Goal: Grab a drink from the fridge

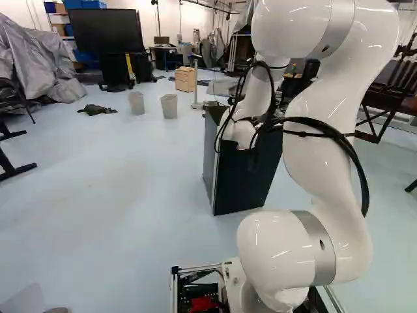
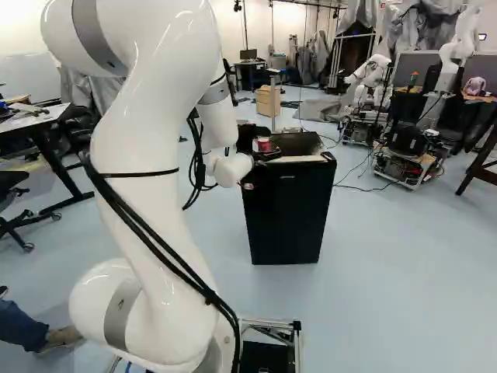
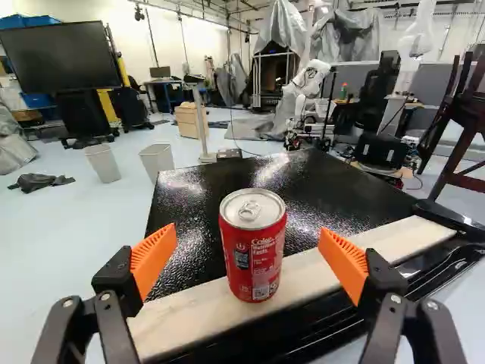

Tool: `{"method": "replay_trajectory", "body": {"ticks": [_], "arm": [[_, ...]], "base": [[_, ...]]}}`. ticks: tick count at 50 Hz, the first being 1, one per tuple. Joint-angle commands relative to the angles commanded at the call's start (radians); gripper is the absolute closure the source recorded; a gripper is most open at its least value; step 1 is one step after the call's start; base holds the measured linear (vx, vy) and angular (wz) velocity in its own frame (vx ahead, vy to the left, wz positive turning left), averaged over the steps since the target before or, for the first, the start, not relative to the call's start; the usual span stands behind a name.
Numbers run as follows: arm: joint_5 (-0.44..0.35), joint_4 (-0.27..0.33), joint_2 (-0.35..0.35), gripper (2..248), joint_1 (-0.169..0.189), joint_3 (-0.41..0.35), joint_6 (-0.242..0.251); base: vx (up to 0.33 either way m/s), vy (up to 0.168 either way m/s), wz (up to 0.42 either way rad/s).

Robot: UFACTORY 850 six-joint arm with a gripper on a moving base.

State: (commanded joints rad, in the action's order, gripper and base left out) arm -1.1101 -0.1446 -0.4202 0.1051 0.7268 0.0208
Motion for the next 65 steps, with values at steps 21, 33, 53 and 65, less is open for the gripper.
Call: {"method": "replay_trajectory", "body": {"ticks": [21,33,53,65], "arm": [[0.000,0.000,-0.002,87,0.001,0.002,0.000],[0.000,0.000,-0.001,153,0.001,0.002,0.000],[0.000,0.000,0.036,153,0.001,-0.001,0.000],[0.000,0.000,0.062,153,0.001,-0.001,0.000]], "base": [[0.000,0.000,0.000],[0.000,0.000,0.000],[0.000,0.000,0.000],[0.000,0.000,0.000]]}}
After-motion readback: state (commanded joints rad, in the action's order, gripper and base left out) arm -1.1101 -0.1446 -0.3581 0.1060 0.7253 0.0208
